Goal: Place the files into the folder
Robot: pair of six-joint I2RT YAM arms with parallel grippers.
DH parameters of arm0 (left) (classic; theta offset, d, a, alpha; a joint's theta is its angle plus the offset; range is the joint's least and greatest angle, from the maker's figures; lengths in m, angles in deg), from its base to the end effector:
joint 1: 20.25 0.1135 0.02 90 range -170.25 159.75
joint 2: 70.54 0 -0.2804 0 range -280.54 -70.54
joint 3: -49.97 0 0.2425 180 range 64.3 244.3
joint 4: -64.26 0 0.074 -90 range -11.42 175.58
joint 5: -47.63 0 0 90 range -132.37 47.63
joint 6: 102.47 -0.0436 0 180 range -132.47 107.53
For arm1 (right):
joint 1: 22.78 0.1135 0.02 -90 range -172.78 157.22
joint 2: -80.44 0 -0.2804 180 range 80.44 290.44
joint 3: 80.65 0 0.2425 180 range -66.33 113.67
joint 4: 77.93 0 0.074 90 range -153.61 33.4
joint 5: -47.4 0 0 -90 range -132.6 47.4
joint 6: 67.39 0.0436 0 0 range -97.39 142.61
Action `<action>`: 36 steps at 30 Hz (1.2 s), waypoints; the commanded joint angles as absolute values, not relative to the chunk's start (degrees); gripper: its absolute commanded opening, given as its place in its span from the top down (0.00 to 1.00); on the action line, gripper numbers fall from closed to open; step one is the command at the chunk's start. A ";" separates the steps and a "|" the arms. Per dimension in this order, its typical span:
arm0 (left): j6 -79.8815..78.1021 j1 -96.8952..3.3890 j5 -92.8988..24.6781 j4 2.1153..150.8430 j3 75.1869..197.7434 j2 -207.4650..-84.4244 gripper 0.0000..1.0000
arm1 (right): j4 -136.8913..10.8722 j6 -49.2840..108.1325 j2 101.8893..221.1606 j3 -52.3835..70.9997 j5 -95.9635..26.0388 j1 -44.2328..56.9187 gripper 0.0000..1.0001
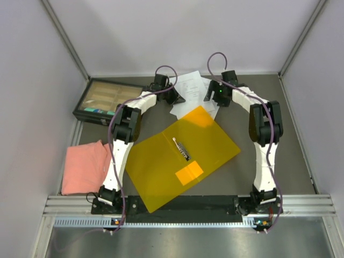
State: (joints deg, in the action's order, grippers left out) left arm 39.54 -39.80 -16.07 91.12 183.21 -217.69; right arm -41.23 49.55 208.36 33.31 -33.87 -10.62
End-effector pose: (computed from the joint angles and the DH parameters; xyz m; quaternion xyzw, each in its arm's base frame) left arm 0.5369 -0.2112 0.1335 -0.1565 0.8765 -0.4049 0.2081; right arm 0.4892 0.1122 0.1856 0.0954 0.9344 0.1798 0.2923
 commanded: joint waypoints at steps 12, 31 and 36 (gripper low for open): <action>37.63 -40.12 -17.68 98.36 180.84 -221.01 1.00 | -61.03 61.10 208.32 21.04 -9.04 -13.38 0.30; 36.93 -40.12 -16.18 99.15 181.63 -221.80 1.00 | -73.10 63.66 217.20 27.53 -0.77 -16.10 0.39; 34.65 -40.03 -15.92 101.86 185.40 -222.15 0.97 | -69.60 62.86 217.02 30.07 -2.17 -16.02 0.74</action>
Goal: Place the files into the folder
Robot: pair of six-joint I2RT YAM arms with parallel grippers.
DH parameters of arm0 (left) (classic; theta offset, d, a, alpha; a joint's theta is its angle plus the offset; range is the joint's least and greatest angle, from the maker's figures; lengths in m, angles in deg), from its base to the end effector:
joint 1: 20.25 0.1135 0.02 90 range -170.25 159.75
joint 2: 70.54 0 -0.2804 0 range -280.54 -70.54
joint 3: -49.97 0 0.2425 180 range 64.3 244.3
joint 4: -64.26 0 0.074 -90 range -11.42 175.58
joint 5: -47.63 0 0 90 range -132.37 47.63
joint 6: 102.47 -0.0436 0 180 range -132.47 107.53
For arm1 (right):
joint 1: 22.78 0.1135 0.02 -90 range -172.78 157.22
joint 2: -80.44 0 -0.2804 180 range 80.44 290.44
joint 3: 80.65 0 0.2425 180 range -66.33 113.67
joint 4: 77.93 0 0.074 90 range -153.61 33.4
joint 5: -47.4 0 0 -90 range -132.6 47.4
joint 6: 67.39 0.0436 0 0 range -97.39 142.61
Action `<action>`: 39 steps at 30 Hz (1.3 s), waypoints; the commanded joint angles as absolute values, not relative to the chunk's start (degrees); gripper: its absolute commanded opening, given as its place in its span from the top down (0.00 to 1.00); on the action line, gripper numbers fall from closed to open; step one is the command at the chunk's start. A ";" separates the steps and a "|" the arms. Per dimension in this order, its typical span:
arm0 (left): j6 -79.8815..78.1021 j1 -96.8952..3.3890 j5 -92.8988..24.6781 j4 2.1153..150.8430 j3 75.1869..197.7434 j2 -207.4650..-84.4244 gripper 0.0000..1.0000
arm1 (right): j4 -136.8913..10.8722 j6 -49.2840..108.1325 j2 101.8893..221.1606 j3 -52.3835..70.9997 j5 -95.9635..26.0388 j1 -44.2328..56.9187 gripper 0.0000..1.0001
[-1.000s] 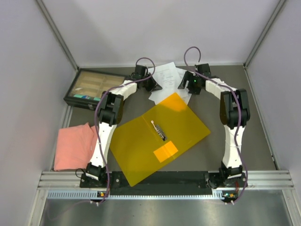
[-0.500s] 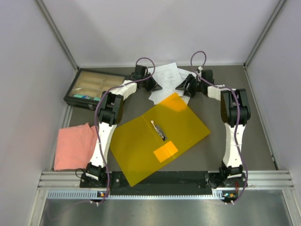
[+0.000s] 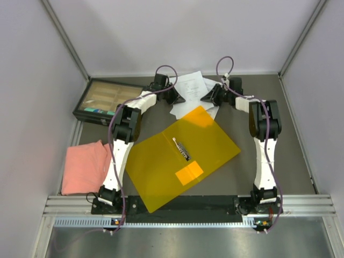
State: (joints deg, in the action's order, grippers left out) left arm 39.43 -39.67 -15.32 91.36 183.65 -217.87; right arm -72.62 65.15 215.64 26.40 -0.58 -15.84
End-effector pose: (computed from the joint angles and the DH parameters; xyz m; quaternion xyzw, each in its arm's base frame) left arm 0.5377 -0.2106 0.1340 -0.1536 0.8758 -0.4089 0.2052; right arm 0.5142 0.0920 0.1380 0.0897 0.8347 0.4718 0.2694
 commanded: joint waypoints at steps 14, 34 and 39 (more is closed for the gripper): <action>20.67 -38.53 -22.51 117.62 194.05 -194.87 0.38 | -37.95 45.38 199.12 48.90 -23.87 -16.54 1.00; 22.60 -40.20 -14.25 95.11 110.19 -140.26 0.27 | -33.70 43.42 160.44 21.85 -5.12 5.61 1.00; 22.78 -40.20 -14.59 95.19 103.33 -136.64 0.27 | -34.61 43.11 154.37 9.54 -7.43 5.43 1.00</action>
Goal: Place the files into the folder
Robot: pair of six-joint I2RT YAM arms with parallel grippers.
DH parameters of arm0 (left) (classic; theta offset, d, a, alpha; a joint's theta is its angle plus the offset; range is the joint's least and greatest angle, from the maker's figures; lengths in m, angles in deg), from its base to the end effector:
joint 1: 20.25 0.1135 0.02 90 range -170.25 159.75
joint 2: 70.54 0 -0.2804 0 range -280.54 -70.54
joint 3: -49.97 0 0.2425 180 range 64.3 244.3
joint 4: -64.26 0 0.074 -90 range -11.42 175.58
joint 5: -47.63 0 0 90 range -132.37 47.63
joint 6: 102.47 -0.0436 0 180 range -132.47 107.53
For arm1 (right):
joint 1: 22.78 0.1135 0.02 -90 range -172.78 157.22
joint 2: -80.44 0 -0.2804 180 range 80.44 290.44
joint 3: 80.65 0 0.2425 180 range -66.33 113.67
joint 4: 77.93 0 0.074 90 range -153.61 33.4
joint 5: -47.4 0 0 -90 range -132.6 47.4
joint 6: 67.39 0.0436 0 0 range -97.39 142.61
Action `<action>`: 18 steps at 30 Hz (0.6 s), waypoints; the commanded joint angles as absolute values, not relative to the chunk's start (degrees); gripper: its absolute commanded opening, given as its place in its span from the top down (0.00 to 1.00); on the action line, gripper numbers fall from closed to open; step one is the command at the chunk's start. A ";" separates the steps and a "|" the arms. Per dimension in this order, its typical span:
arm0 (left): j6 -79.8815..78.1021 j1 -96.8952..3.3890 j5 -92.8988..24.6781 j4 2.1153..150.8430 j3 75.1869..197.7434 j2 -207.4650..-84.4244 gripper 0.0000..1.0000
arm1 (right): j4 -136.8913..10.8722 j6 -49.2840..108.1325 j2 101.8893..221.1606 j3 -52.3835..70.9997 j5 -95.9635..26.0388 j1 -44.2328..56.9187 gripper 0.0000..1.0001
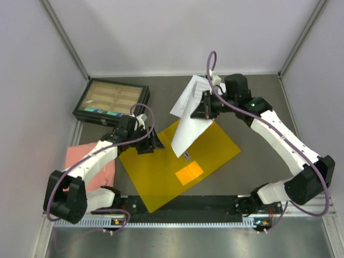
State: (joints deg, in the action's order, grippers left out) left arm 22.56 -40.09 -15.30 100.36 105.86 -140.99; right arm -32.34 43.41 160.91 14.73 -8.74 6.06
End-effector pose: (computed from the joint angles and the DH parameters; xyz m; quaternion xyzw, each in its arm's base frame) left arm 0.2119 -0.0975 0.2295 -0.0429 0.9179 -0.3464 0.1889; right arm 0.2534 0.1673 0.3962 -0.2020 0.8192 0.4284 0.3235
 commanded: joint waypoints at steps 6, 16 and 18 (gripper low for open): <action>23.04 -40.12 -15.74 92.57 97.71 -136.63 0.29 | -33.64 42.92 150.06 -7.86 -11.21 -1.86 1.00; 21.98 -40.21 -20.13 91.95 93.57 -141.20 0.32 | -34.69 42.47 148.38 -18.78 -21.50 -7.67 1.00; 22.51 -40.29 -20.31 91.33 92.34 -140.94 0.32 | -33.82 42.39 147.51 -18.87 -25.18 -7.93 1.00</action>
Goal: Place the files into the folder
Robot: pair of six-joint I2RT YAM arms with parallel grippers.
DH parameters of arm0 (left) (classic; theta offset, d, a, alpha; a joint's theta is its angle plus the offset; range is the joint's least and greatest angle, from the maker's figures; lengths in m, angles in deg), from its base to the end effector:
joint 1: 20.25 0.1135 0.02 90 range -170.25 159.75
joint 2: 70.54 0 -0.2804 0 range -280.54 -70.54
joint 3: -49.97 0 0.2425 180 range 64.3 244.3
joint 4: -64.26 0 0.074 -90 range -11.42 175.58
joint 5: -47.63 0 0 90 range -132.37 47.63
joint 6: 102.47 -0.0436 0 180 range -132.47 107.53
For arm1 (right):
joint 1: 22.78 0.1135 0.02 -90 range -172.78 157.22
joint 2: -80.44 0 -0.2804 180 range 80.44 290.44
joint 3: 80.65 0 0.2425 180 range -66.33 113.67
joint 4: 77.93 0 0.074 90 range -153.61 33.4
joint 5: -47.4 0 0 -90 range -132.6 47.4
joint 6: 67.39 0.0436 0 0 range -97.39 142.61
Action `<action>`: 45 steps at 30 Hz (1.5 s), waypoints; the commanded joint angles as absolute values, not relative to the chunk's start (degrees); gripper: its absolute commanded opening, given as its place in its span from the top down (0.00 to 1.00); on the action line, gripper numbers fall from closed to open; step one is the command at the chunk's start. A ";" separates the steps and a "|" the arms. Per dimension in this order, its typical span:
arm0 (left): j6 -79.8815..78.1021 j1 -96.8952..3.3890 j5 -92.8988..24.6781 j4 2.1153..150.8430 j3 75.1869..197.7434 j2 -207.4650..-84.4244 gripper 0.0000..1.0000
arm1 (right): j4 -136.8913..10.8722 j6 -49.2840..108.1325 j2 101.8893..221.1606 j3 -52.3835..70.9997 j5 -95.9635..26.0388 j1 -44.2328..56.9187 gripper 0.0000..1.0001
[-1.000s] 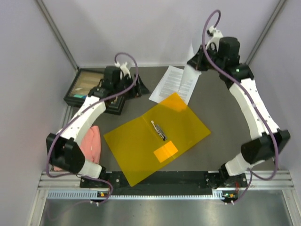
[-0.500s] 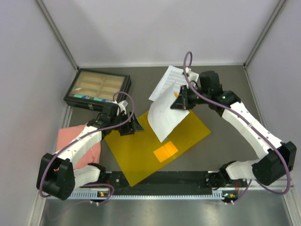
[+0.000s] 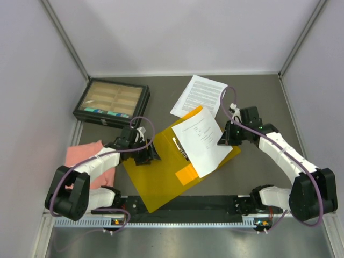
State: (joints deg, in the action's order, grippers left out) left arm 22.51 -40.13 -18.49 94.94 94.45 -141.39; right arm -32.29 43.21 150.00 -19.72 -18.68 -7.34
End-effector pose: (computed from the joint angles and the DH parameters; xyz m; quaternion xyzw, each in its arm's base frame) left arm 0.1889 -0.0871 0.1751 -0.0651 0.9378 -0.3039 0.1549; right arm 0.2154 0.0778 0.2474 -0.0216 0.9330 0.2804 0.2244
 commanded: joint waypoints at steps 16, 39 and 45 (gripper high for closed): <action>24.36 -40.29 -21.36 91.15 91.45 -141.03 0.33 | -38.82 41.77 152.42 -21.15 -19.84 -9.78 1.00; 24.44 -40.29 -20.75 91.33 91.89 -141.11 0.33 | -50.41 53.45 158.05 -31.69 11.43 -25.07 1.00; 24.53 -40.29 -20.58 91.24 91.72 -141.03 0.33 | -47.00 50.91 157.18 -32.05 9.52 -26.29 1.00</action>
